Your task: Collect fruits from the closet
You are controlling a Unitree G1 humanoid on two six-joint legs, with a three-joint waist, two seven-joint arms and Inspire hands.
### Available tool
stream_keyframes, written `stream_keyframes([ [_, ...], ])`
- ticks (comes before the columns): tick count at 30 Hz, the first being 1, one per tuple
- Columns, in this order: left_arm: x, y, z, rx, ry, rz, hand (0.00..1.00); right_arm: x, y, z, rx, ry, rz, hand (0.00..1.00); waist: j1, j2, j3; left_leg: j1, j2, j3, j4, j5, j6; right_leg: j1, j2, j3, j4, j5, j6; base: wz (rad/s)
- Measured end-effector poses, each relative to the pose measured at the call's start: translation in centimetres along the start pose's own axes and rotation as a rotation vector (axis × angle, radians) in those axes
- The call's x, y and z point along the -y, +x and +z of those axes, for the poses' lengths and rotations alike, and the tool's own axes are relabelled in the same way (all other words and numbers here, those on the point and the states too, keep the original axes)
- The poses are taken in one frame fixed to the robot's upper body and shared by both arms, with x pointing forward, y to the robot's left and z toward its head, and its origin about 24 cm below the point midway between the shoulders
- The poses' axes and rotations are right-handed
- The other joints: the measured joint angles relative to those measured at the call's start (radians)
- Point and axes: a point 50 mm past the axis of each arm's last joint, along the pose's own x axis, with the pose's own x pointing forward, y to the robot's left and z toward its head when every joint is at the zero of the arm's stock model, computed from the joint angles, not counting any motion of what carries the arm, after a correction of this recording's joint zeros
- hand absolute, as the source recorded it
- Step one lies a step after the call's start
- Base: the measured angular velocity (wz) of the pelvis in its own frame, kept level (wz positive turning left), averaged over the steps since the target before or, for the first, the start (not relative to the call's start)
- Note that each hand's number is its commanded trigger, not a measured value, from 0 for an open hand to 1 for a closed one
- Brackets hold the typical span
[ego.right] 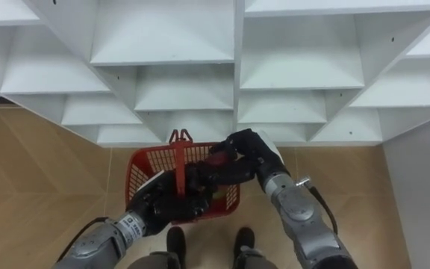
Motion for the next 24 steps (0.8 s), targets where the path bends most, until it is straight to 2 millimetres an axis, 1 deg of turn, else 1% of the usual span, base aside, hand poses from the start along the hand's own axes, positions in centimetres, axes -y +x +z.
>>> stream_keyframes([
  [5,0.27,0.18,0.23,0.019,-0.034,-0.016,1.0,0.01,0.3,0.01,-0.001,0.055,-0.011,1.0,-0.006,0.0,-0.0001,-0.001,0.001,0.0,0.003,0.0,0.0,0.001,0.0,-0.001,-0.001,0.001,-0.001,0.0],
  [6,0.3,0.18,0.22,0.023,-0.045,-0.018,1.0,-0.03,0.32,0.01,0.0,0.07,-0.013,0.76,-0.01,0.0,-0.0001,-0.001,0.001,-0.001,0.004,0.0,0.0,0.001,0.0,-0.001,-0.001,0.001,-0.001,0.0],
  [7,0.33,0.19,0.21,0.023,-0.045,-0.019,1.0,-0.05,0.32,-0.02,-0.001,0.074,-0.014,0.39,-0.011,0.0,-0.0001,-0.001,0.0,-0.001,0.004,0.0,0.0,0.001,0.0,-0.001,-0.001,0.001,0.0,0.0],
  [8,0.38,0.2,0.18,0.022,-0.044,-0.021,1.0,-0.05,0.34,-0.11,-0.005,0.082,-0.016,0.04,-0.015,0.001,-0.0002,-0.001,0.0,-0.001,0.003,0.0,0.0,0.001,0.0,0.0,-0.001,0.002,0.0,0.0],
  [9,0.41,0.21,0.16,0.021,-0.043,-0.022,1.0,-0.06,0.33,-0.22,-0.009,0.091,-0.017,0.0,-0.015,0.001,-0.0003,-0.001,0.001,-0.001,0.004,0.0,0.0,0.001,0.001,0.0,-0.002,0.002,0.0,0.0],
  [13,0.53,0.25,0.08,0.016,-0.04,-0.027,1.0,-0.03,0.38,-0.47,-0.019,0.133,-0.026,0.0,-0.015,0.002,-0.0008,-0.003,0.004,0.0,0.003,0.0,0.0,0.0,0.005,0.0,-0.008,0.003,-0.002,0.0],
  [15,0.57,0.27,0.08,0.016,-0.039,-0.029,1.0,0.08,0.62,-0.23,-0.013,0.151,-0.028,0.0,-0.015,0.003,-0.0012,-0.006,0.007,0.0,0.003,0.0,0.0,0.0,0.008,-0.001,-0.014,0.006,-0.004,0.0],
  [24,0.7,0.38,0.13,0.015,-0.034,-0.036,1.0,0.19,0.82,-0.25,-0.012,0.153,-0.03,0.0,-0.014,0.011,0.0006,-0.007,0.01,0.002,0.003,-0.002,-0.002,0.0,0.01,0.0,-0.016,0.006,-0.004,0.0],
])
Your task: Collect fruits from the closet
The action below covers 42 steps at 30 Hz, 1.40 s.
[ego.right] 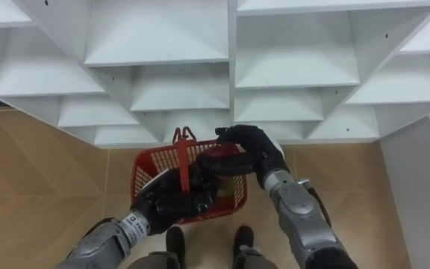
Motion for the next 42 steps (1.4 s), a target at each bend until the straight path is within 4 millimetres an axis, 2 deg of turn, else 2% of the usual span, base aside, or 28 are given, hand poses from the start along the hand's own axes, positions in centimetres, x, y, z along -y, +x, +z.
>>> stream_keyframes([
  [9,0.0,0.1,0.2,0.002,0.007,0.001,1.0,-0.3,0.0,0.1,0.016,-0.006,0.018,0.0,0.006,0.005,0.0014,-0.004,0.008,0.007,0.001,-0.002,-0.003,-0.008,0.008,0.009,-0.001,0.002,-0.003,-0.02],
  [31,-0.3,0.1,0.4,0.004,0.017,0.006,1.0,-0.6,0.2,0.3,0.02,-0.027,0.052,0.0,0.02,0.004,0.0017,-0.01,0.008,0.005,-0.001,-0.002,-0.005,-0.009,0.011,0.01,-0.013,0.003,-0.002,0.0],
  [37,-0.7,-0.2,0.1,-0.032,0.084,0.017,1.0,-0.6,0.0,-0.6,-0.02,-0.035,0.062,0.0,0.016,0.001,0.0042,-0.01,0.009,0.004,-0.003,-0.002,-0.005,-0.006,0.011,0.008,-0.014,0.004,-0.003,0.01],
  [42,-1.6,-1.2,-0.7,-0.095,0.154,0.041,1.0,-1.0,-0.8,-2.2,-0.071,-0.033,0.073,0.0,-0.007,-0.004,0.0126,0.024,0.005,0.0,-0.013,-0.002,-0.005,0.032,0.009,0.0,-0.02,-0.002,0.003,0.07],
])
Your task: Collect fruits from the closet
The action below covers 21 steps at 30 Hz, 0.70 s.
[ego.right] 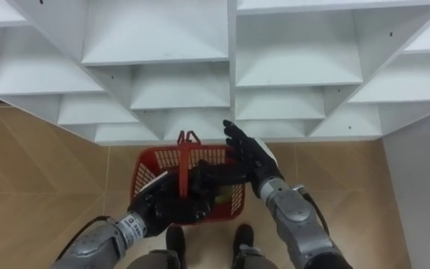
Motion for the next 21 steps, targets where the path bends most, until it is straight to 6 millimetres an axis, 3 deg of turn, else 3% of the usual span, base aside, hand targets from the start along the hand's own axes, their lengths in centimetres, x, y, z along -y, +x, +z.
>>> stream_keyframes([
  [4,-0.6,-0.6,-0.8,-0.047,0.05,0.022,1.0,0.2,-0.7,-1.3,-0.042,-0.001,0.002,0.0,0.002,0.001,-0.0003,0.02,0.0,0.0,-0.013,0.0,0.0,0.021,0.003,0.0,-0.02,0.0,0.0,0.0],
  [12,-2.8,-3.5,-4.7,-0.221,0.109,0.132,1.0,1.2,-4.1,-6.0,-0.2,-0.022,-0.044,0.0,-0.002,0.005,-0.0052,0.141,-0.002,0.012,-0.066,-0.003,-0.005,0.133,0.007,0.001,-0.059,-0.002,0.005,-0.03],
  [16,-3.2,-5.1,-5.9,-0.228,0.066,0.175,1.0,1.6,-5.5,-7.5,-0.24,0.004,-0.085,0.0,-0.003,0.008,-0.0206,0.178,-0.002,0.013,-0.072,-0.007,-0.008,0.177,0.009,-0.003,-0.08,-0.005,0.007,0.0],
  [21,-4.5,-8.5,-8.3,-0.26,-0.038,0.312,1.0,2.3,-8.0,-9.6,-0.288,0.093,-0.171,0.0,-0.005,0.002,-0.0372,0.276,-0.006,0.011,-0.106,-0.012,-0.012,0.27,0.014,-0.005,-0.109,-0.014,0.014,0.0],
])
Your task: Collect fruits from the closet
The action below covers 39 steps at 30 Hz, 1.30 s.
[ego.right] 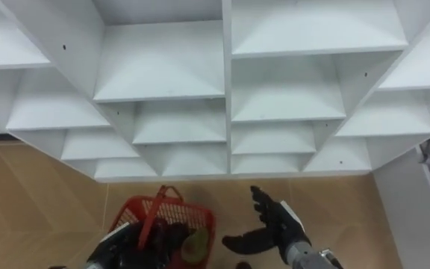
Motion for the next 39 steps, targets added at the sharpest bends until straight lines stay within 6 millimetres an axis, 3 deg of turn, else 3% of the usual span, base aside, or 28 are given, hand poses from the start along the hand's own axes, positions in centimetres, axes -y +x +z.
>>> stream_keyframes([
  [8,-2.0,-1.9,-3.0,-0.072,-0.111,0.154,1.0,0.7,-1.5,-2.3,-0.052,0.073,-0.084,0.0,0.0,-0.012,-0.0114,0.118,-0.009,0.011,-0.04,-0.004,0.0,0.103,0.006,0.019,-0.015,-0.015,0.016,-0.03],
  [19,-2.7,-3.4,-5.4,-0.133,-0.206,0.3,1.0,1.7,-3.7,-6.0,-0.182,0.14,-0.174,0.0,0.001,-0.024,-0.0074,0.205,-0.011,0.01,-0.061,-0.018,-0.001,0.201,0.009,0.013,-0.051,-0.019,0.021,0.0],
  [24,-3.1,-4.0,-6.7,-0.195,-0.237,0.373,1.0,1.9,-5.1,-8.8,-0.308,0.18,-0.23,0.0,0.0,-0.023,-0.0042,0.249,-0.012,0.013,-0.066,-0.037,0.0,0.248,0.009,0.013,-0.07,-0.027,0.028,0.0],
  [30,-3.3,-4.4,-7.7,-0.224,-0.296,0.434,1.0,1.7,-6.8,-11.3,-0.424,0.291,-0.292,0.0,-0.003,-0.022,-0.0059,0.27,-0.014,0.013,-0.078,-0.047,-0.001,0.284,0.012,0.015,-0.094,-0.028,0.032,0.0],
  [36,-3.3,-4.5,-8.1,-0.262,-0.319,0.455,1.0,1.7,-7.1,-11.9,-0.472,0.338,-0.296,0.0,-0.025,-0.025,-0.0076,0.282,-0.017,0.009,-0.08,-0.047,-0.001,0.291,0.011,0.015,-0.105,-0.032,0.035,0.01],
  [39,-3.2,-4.6,-8.3,-0.282,-0.314,0.454,1.0,1.5,-7.4,-12.3,-0.494,0.365,-0.292,0.0,-0.023,-0.029,-0.0047,0.293,-0.019,0.008,-0.08,-0.047,-0.001,0.304,0.009,0.013,-0.115,-0.034,0.037,0.02],
])
